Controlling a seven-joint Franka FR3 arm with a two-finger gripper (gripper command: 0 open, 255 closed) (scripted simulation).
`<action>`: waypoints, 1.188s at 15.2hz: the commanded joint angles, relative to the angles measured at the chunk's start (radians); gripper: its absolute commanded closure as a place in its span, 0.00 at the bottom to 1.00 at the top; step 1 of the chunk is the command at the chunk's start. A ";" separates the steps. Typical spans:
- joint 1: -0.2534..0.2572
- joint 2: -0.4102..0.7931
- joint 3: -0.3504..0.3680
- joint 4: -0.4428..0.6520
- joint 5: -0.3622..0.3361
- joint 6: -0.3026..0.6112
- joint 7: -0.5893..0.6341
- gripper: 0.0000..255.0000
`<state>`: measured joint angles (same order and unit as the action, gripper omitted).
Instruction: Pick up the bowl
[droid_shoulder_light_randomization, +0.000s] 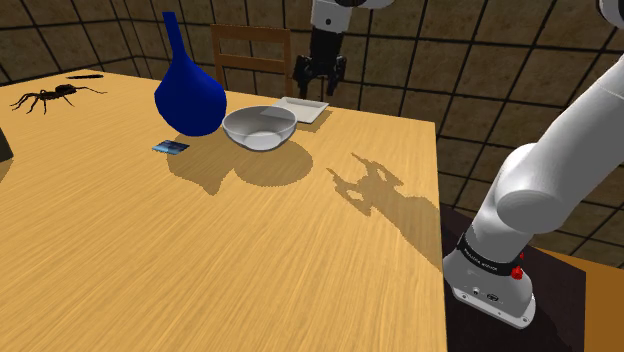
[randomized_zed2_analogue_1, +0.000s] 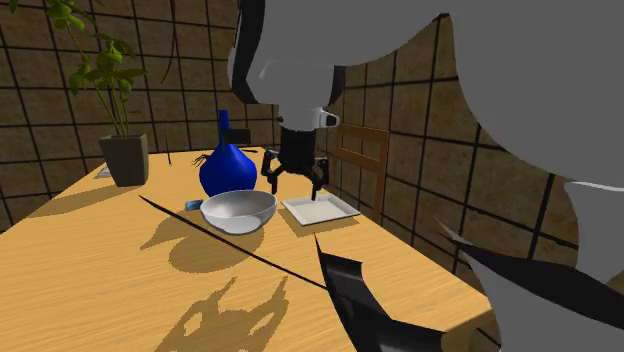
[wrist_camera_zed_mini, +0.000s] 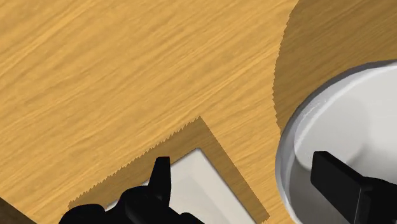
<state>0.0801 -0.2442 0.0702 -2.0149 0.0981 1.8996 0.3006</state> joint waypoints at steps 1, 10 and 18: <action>0.012 0.067 0.012 0.053 0.022 0.015 0.019 0.00; 0.030 0.202 0.031 0.110 0.061 0.095 0.038 0.00; 0.032 0.206 0.033 0.080 0.063 0.128 0.035 1.00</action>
<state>0.1114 -0.0384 0.1025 -1.9336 0.1610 2.0272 0.3356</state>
